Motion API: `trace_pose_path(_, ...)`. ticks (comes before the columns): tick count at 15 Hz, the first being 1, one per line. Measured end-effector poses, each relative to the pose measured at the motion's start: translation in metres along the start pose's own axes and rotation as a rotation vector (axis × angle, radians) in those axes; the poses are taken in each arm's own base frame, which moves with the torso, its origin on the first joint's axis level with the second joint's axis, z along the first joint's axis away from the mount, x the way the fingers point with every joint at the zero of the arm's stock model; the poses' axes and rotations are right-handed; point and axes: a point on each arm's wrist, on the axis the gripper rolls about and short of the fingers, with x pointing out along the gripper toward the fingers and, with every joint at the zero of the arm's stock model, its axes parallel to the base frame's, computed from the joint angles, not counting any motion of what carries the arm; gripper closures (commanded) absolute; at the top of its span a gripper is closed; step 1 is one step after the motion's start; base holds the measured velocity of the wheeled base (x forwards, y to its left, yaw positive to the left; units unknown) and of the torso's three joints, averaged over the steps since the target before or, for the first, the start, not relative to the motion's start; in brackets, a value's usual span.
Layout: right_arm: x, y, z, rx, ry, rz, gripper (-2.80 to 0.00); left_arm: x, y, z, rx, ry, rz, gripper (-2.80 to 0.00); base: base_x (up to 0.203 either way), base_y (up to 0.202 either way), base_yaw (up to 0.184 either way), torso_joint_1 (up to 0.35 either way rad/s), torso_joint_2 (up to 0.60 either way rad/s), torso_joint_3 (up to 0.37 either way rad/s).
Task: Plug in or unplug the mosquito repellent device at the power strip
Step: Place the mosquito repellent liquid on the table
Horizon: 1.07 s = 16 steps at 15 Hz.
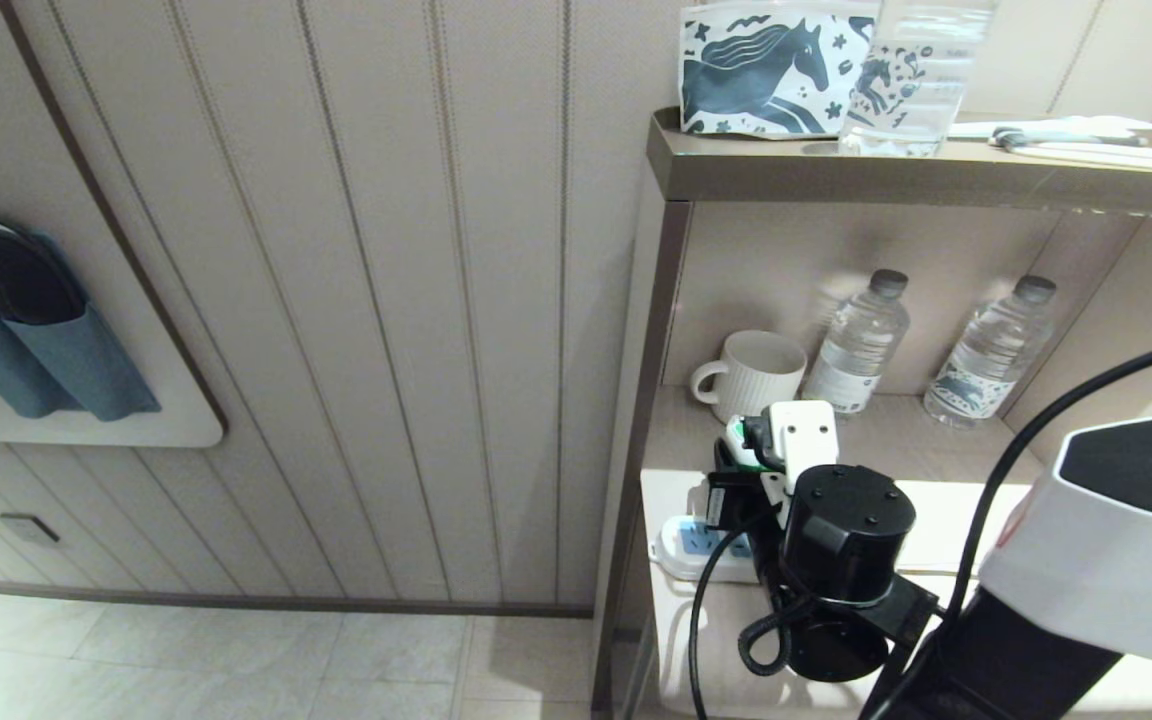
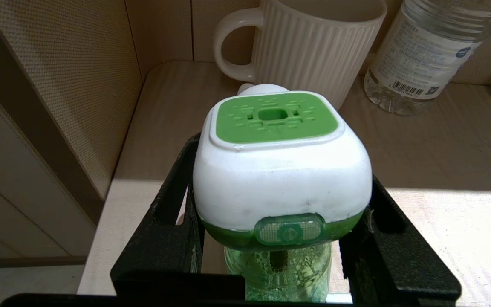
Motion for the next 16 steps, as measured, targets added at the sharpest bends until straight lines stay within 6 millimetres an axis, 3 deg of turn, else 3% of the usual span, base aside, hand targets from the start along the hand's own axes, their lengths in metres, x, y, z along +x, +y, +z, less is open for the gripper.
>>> trace_pose_path(10,-0.002,0.004,-0.005,-0.011,0.011,0.002,0.00,0.000,0.000,0.000,0.000,0.000,0.000,0.00,0.000,0.000,0.000,0.000,0.00,0.000)
trace_pose_path(16,-0.006,0.003,0.005,0.010,-0.010,0.010,0.00,0.000,0.000,0.000,0.000,0.000,0.000,0.00,0.000,0.000,0.000,0.000,0.00,0.000)
